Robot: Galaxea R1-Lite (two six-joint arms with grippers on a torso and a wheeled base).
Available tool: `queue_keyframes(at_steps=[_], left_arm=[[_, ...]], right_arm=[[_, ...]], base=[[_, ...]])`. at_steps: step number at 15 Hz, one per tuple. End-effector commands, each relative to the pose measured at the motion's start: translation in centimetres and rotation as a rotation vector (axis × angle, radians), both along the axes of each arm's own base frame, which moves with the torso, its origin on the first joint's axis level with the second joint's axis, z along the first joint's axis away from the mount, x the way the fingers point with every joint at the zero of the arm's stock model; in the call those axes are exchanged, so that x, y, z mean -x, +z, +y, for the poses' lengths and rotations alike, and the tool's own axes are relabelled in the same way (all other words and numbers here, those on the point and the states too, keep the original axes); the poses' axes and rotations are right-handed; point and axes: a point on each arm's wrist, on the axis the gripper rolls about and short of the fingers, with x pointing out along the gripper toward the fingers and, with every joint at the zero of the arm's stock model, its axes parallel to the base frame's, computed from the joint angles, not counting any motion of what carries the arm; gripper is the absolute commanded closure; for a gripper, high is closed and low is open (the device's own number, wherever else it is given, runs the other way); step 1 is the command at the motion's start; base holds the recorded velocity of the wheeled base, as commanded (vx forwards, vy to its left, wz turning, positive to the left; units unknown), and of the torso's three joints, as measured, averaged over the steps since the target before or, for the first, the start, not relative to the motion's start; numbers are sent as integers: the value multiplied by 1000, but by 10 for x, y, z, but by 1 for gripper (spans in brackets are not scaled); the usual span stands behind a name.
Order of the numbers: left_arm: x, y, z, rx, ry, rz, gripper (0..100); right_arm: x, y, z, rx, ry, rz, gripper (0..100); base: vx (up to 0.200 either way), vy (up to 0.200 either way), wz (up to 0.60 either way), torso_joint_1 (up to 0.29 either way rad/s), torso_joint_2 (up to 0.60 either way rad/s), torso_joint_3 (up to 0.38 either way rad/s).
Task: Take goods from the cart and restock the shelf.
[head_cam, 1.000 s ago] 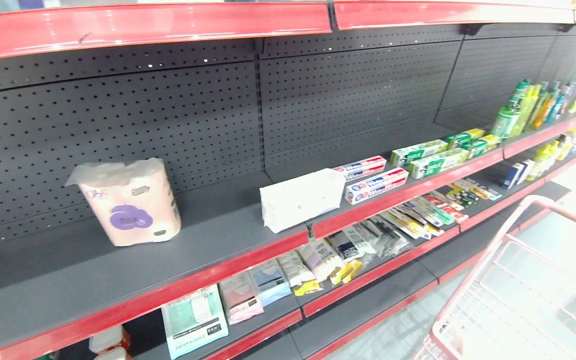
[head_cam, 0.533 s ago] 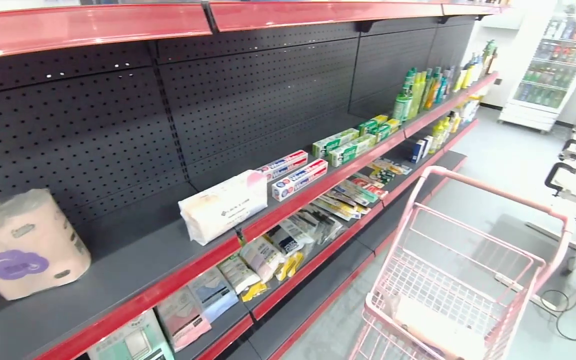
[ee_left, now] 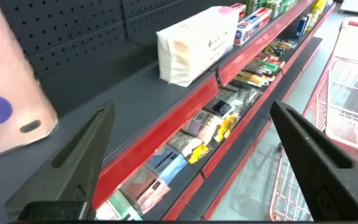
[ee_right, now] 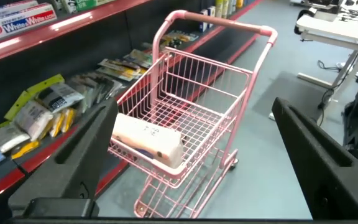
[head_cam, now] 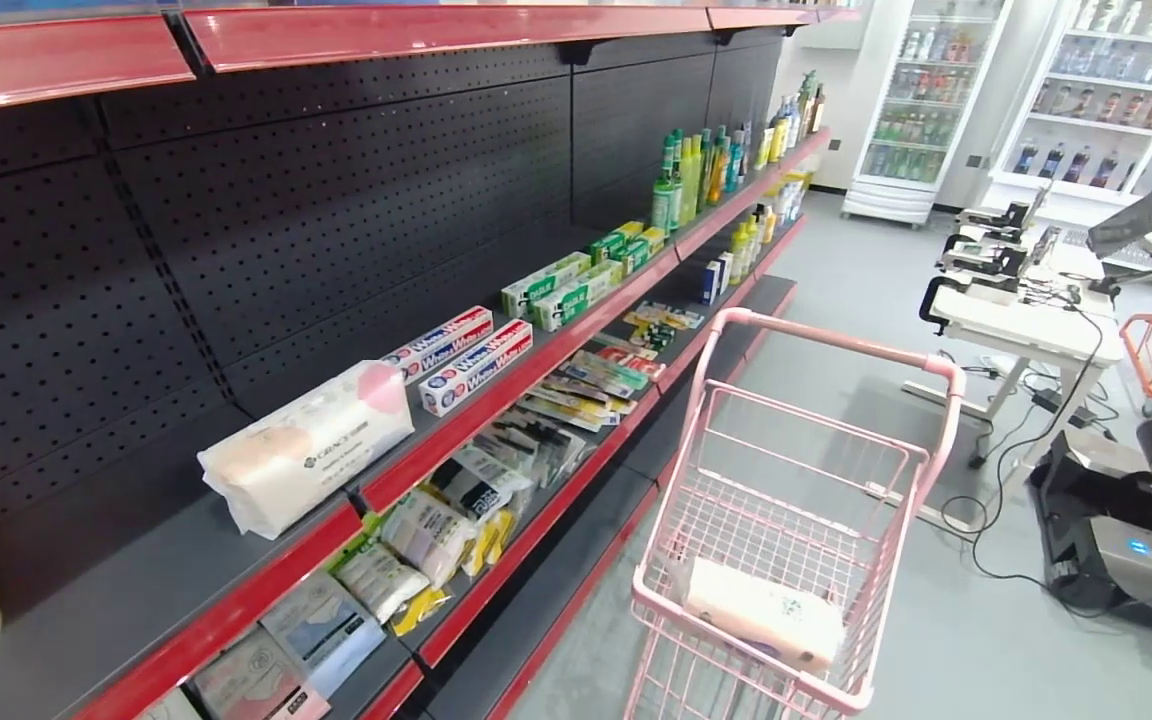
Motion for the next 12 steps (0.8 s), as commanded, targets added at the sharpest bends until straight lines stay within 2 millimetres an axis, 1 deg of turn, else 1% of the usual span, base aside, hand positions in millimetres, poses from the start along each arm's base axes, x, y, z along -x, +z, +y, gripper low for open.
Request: queue_keyframes(at_steps=[1,12], left_arm=[[0,0,0,0,0,1,0],[0,0,0,2,1,1,0]], right_arm=[[0,0,0,0,0,0,0],[0,0,0,0,0,2,0]], base=[[0,0,0,0,0,0],[0,0,0,0,0,0]])
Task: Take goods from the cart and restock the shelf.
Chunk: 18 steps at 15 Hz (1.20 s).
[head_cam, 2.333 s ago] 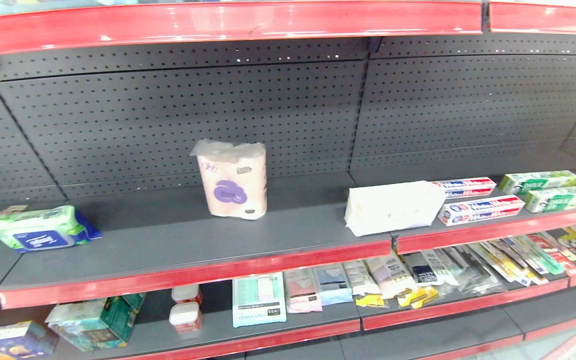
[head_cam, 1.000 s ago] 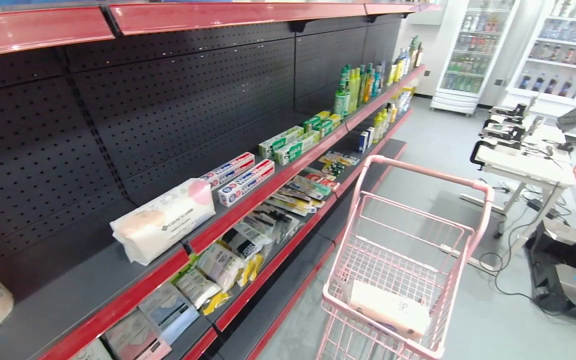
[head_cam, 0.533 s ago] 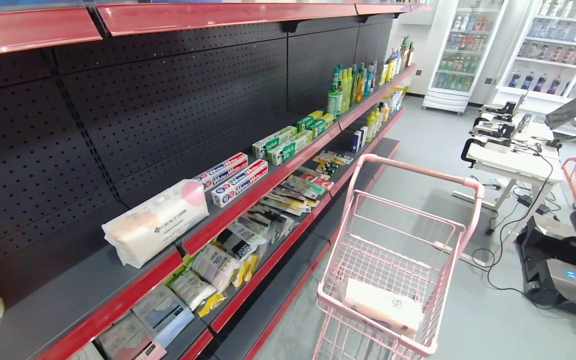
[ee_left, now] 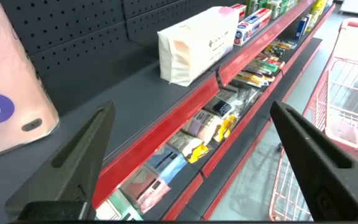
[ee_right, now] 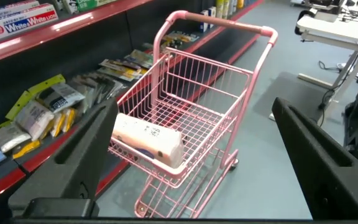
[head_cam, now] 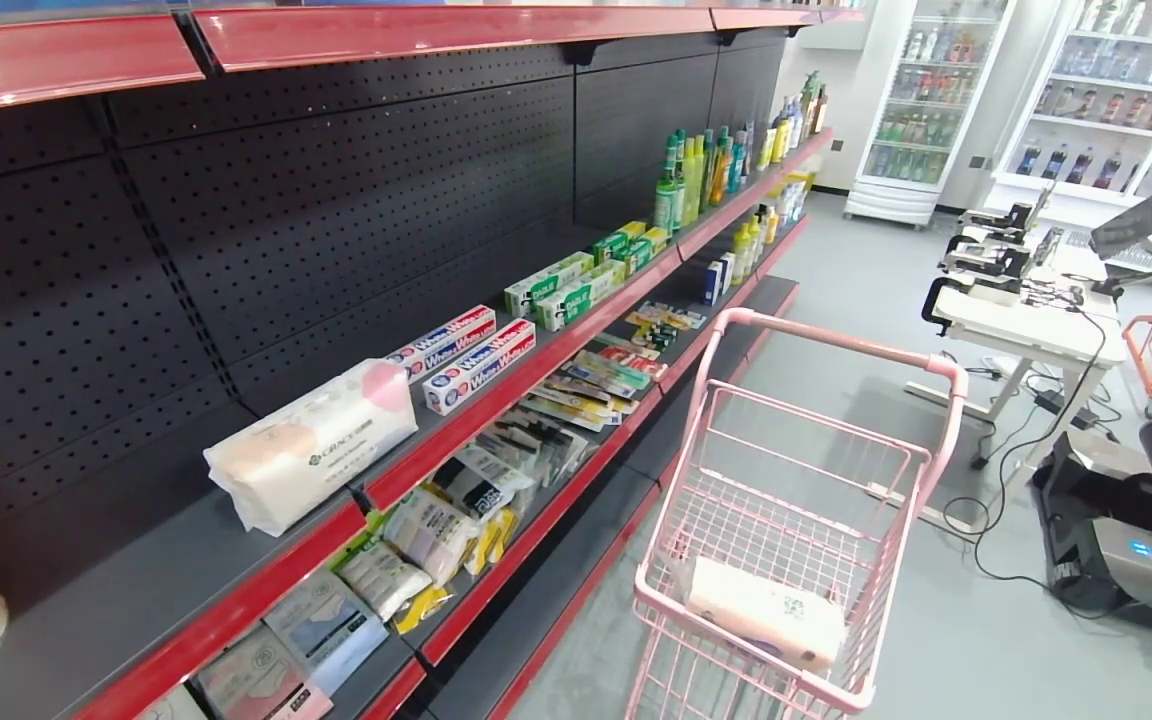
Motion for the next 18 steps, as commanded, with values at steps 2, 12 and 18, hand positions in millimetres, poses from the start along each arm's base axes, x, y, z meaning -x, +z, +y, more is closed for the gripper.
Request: queue_keyframes(at_steps=[2,12,18], left_arm=[[0,0,0,0,2,1,0],[0,0,0,0,2,1,0],[0,0,0,0,2,1,0]], right_arm=[[0,0,0,0,0,0,0],[0,0,0,0,0,1,0],[0,0,0,0,0,0,0]], base=[[0,0,0,0,0,0],[0,0,0,0,0,0],[0,0,0,0,0,0]])
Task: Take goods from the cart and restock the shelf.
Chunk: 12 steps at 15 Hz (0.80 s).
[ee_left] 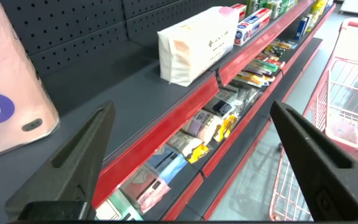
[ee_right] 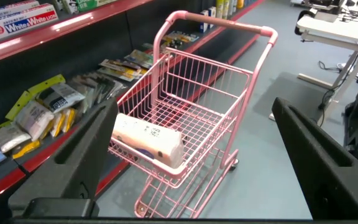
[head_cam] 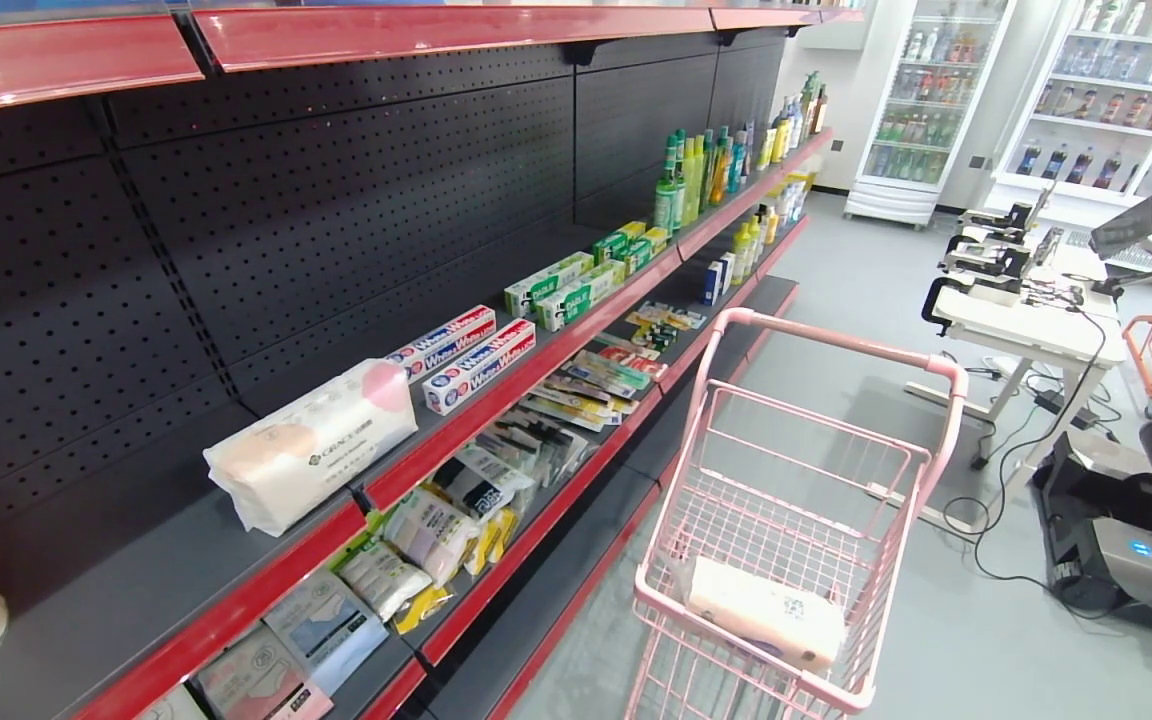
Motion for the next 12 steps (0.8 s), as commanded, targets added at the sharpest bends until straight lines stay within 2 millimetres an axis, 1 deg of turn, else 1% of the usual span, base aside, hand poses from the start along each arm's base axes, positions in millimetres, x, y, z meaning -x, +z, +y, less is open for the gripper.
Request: queue_keyframes(at_steps=[1,12], left_arm=[[0,0,0,0,0,1,0],[0,0,0,0,0,1,0]], right_arm=[[0,0,0,0,0,2,0],[0,0,0,0,0,0,0]], base=[[0,0,0,0,0,0],[0,0,0,0,0,0]])
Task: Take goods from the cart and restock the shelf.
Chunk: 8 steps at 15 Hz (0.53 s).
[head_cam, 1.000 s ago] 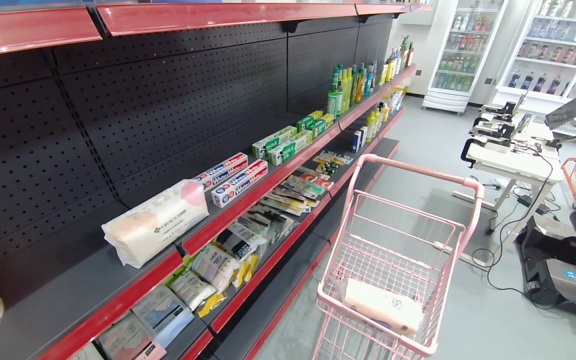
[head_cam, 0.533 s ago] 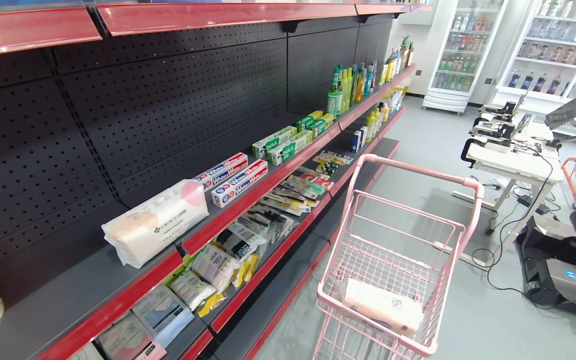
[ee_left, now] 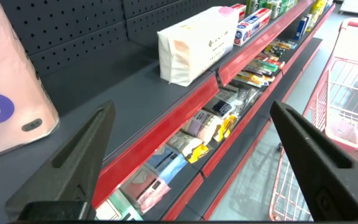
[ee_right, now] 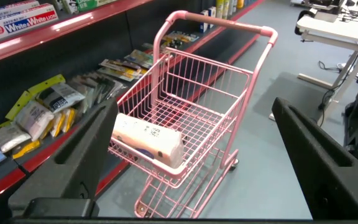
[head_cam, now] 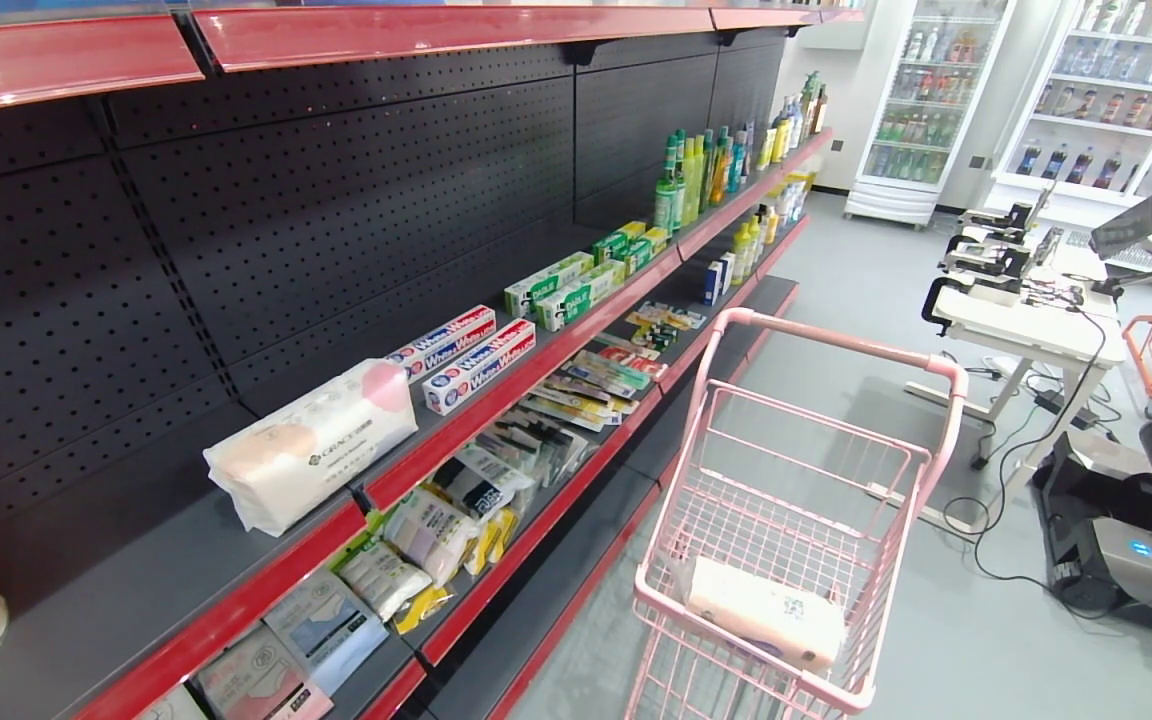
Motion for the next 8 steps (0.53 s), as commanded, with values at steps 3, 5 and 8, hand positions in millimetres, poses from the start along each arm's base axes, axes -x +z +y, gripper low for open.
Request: queue_keyframes(at_steps=[3,5,8], left_arm=[[0,0,0,0,1,1,0],[0,0,0,0,1,1,0],[0,0,0,0,1,1,0]], right_arm=[[0,0,0,0,0,0,0],[0,0,0,0,0,2,0],[0,0,0,0,0,0,0]], base=[[0,0,0,0,0,0],[0,0,0,0,0,0],[0,0,0,0,0,0]])
